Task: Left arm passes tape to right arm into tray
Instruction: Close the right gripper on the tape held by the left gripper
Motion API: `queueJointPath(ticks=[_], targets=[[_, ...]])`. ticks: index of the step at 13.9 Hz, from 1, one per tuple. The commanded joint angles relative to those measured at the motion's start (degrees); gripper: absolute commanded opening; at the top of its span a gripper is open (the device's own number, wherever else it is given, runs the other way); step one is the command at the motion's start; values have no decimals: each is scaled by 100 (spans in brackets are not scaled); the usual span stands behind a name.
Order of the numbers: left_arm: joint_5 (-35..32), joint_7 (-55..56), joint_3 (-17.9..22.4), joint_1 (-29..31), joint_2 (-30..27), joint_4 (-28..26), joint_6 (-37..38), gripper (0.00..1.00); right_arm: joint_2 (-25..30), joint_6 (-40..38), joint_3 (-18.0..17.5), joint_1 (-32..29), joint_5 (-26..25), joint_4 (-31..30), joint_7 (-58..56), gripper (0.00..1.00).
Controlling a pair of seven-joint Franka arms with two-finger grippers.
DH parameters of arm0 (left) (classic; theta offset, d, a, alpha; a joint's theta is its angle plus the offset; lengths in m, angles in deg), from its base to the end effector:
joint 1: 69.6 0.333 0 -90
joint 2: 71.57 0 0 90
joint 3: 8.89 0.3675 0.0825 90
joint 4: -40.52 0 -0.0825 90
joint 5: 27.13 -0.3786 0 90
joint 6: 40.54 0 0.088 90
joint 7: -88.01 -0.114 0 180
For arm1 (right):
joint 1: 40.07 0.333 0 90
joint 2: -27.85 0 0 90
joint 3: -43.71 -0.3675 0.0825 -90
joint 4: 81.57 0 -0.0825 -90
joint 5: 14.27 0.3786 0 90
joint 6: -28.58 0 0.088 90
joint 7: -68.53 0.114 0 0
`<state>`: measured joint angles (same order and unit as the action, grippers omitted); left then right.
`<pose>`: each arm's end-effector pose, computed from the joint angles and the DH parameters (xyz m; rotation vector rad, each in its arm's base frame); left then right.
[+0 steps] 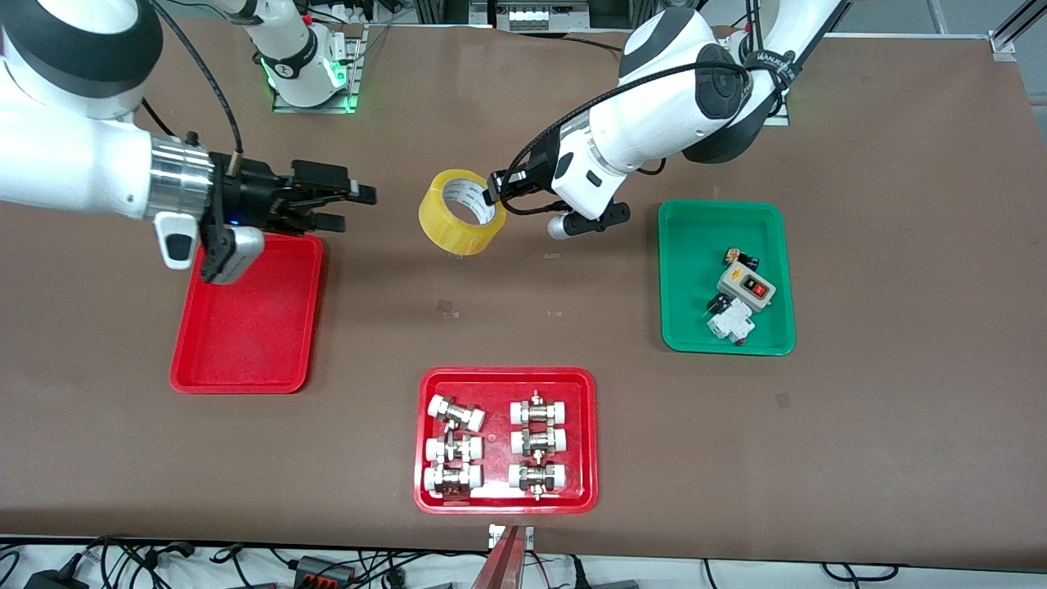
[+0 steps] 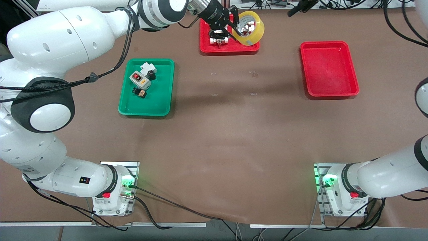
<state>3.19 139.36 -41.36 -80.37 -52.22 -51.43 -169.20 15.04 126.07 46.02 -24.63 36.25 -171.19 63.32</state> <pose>0.5306 -0.4450 0.5478 2.3827 0.5666 -0.3123 0.6000 0.2234 0.5865 -2.2776 -0.1804 0.1696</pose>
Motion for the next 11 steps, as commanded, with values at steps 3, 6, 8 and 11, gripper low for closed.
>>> queueJointPath(ticks=[3,6,8,11], targets=[[159,7,-22,48,25,98,52,14,-494,420,33,486,169,419,-138,100],[159,7,-31,22,33,107,17,14,-600,473,24,644,177,410,-138,100],[159,7,-22,31,33,98,34,14,-644,421,24,714,177,410,-138,100],[159,7,-22,48,33,98,60,14,-714,394,24,741,177,366,-155,100]])
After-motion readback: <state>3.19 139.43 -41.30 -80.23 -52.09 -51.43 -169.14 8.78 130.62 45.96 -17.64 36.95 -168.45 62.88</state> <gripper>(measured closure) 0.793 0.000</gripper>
